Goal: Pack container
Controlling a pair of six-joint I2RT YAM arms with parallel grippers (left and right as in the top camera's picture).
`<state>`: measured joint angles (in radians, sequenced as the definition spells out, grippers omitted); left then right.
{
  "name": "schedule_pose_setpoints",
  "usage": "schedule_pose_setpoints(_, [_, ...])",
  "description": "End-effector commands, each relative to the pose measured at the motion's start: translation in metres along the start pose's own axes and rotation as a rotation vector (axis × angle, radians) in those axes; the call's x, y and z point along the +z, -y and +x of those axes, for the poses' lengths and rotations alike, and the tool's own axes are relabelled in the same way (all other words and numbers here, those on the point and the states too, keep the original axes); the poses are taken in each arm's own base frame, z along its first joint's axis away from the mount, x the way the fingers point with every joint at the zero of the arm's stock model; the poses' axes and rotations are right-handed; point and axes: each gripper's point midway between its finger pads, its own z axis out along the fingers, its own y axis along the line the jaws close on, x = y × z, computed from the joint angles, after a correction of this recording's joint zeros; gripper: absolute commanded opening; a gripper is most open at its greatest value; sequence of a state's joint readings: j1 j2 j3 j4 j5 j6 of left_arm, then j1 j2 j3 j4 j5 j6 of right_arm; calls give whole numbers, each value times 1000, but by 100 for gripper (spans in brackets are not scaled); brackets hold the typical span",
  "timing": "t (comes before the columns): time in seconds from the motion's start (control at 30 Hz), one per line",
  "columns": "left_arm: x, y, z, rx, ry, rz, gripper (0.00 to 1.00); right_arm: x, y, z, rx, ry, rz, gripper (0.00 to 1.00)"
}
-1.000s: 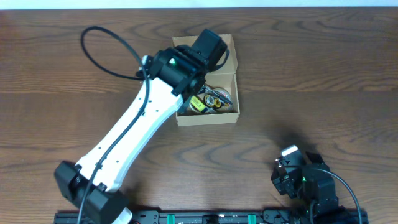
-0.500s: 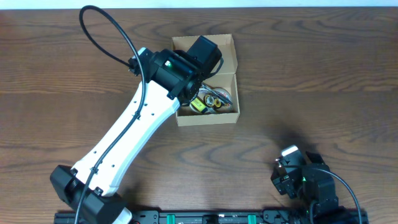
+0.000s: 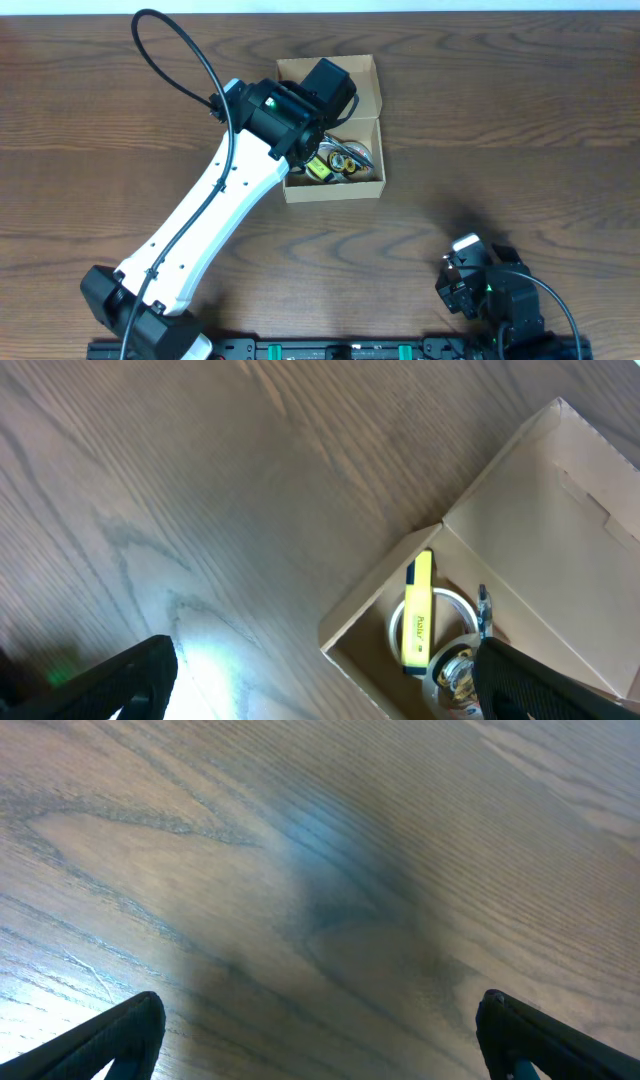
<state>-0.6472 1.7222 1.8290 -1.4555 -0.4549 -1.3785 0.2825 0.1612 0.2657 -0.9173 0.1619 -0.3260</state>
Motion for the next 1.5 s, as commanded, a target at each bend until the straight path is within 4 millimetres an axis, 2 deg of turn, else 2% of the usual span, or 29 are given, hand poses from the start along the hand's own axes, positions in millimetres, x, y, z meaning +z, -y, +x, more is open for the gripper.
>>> schedule_pose_setpoints(0.0, [-5, -6, -14, 17, 65, -7, 95, 1, 2, 2, -6, -7, 11, 99])
schedule_pose_setpoints(0.1, [-6, -9, -19, 22, 98, -20, 95, 1, 3, -1, -3, 8, 14, 99])
schedule_pose_setpoints(0.33, [-7, -21, -29, 62, 149, -73, 95, -5, -12, -45, 19, 205, -94, 99])
schedule_pose_setpoints(0.4, [-4, -24, -32, 64, 129, -79, 95, -12, -18, -68, 14, 310, -147, 99])
schedule_pose_setpoints(0.57, [3, -29, -44, 134, -25, -14, 95, -22, -23, -93, 6, 425, -196, 99])
schedule_pose_setpoints(0.73, [13, -47, -77, 144, -115, 49, 95, -37, -16, -119, 99, 443, -232, 99])
schedule_pose_setpoints(0.87, [26, -66, -108, 145, -78, 14, 96, -42, -2, -162, 98, 356, -266, 99])
schedule_pose_setpoints(1.0, [28, -75, -139, 110, 63, -51, 95, -24, 10, -206, 95, 220, -310, 99])
schedule_pose_setpoints(1.07, [28, -62, -150, 78, 110, -2, 95, -6, 13, -230, 96, 137, -344, 99])
schedule_pose_setpoints(1.13, [26, -47, -161, 28, 155, 62, 95, 10, 14, -242, 98, 84, -362, 99])
schedule_pose_setpoints(1.23, [20, -26, -180, -67, 225, 154, 95, 38, 12, -250, 99, 26, -380, 99])
schedule_pose_setpoints(1.33, [15, -10, -198, -146, 291, 224, 95, 66, 7, -249, 100, -9, -390, 99])
schedule_pose_setpoints(1.4, [15, -3, -207, -170, 326, 240, 95, 79, 4, -246, 102, -28, -393, 99])
schedule_pose_setpoints(1.47, [18, -3, -213, -181, 355, 224, 95, 85, 5, -246, 105, -28, -391, 99])
